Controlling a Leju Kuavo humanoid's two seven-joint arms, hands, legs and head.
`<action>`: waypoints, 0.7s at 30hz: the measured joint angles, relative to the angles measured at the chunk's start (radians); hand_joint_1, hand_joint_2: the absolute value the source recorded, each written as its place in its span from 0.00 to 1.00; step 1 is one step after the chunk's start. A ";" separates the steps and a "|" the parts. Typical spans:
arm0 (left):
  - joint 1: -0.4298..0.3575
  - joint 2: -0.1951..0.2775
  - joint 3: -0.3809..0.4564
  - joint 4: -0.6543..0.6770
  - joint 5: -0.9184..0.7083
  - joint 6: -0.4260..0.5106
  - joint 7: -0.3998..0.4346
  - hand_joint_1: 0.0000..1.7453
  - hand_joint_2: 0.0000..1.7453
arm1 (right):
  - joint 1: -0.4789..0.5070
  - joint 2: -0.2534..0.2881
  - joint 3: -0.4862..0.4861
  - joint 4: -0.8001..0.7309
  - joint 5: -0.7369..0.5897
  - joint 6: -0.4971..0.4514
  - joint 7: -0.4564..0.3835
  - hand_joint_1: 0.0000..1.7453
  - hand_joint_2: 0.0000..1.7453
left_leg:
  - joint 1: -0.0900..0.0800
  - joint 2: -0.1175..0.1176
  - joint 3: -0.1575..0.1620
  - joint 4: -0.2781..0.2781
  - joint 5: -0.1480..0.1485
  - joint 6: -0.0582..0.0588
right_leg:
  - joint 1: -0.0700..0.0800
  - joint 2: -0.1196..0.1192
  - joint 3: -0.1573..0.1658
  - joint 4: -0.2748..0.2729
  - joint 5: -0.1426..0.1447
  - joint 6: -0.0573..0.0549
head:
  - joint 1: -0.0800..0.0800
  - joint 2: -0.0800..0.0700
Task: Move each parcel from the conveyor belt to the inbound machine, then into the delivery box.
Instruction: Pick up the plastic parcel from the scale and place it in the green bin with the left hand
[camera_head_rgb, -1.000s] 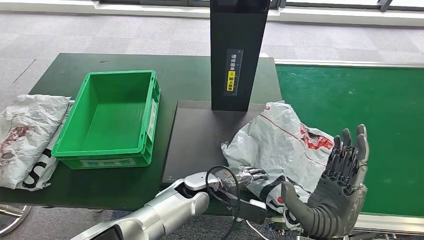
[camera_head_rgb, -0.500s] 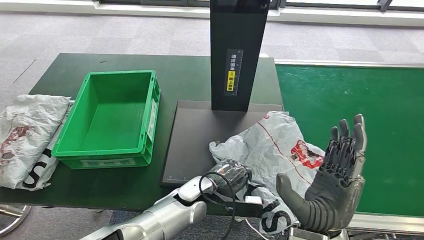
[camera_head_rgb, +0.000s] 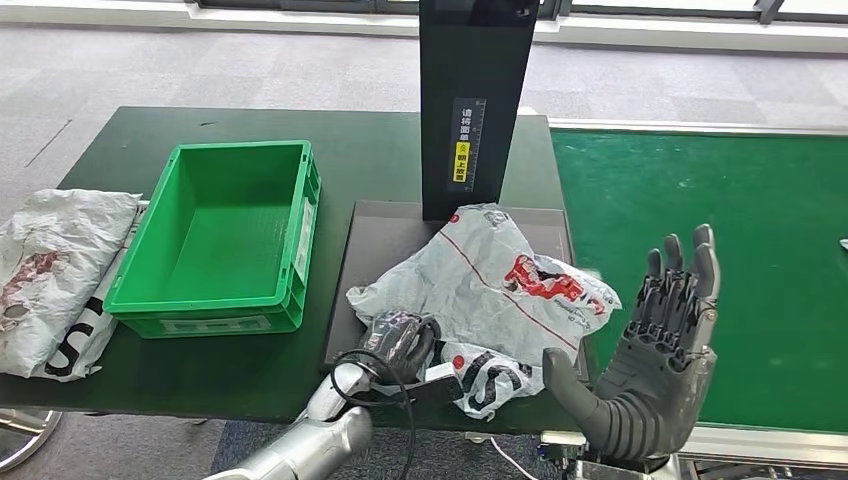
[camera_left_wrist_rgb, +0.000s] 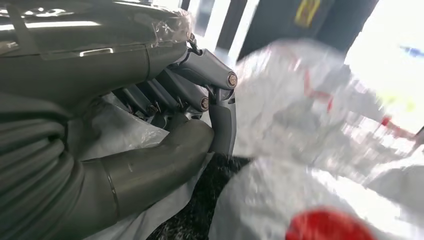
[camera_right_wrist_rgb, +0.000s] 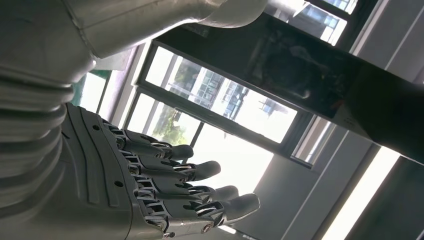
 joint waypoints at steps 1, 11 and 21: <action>0.017 0.008 0.079 -0.049 -0.043 0.000 -0.034 1.00 1.00 | 0.001 0.002 0.000 0.001 -0.002 0.004 -0.006 0.00 1.00 | 0.000 0.000 0.000 0.000 0.000 0.000 | 0.000 0.000 0.000 0.000 0.000 0.000 | 0.000 0.000; 0.164 0.069 0.503 -0.590 -0.172 0.001 -0.080 1.00 1.00 | 0.009 0.004 -0.004 0.037 -0.060 0.024 -0.061 0.00 1.00 | 0.001 0.001 0.000 0.000 0.000 -0.001 | 0.001 0.001 -0.001 0.002 -0.001 -0.001 | 0.000 0.000; 0.114 0.178 0.517 -0.908 -0.253 0.005 0.027 1.00 1.00 | 0.057 0.004 -0.026 0.075 -0.090 -0.032 -0.108 0.00 1.00 | 0.001 -0.002 0.000 0.000 0.001 -0.002 | 0.000 -0.002 -0.001 0.002 -0.001 -0.002 | 0.000 0.000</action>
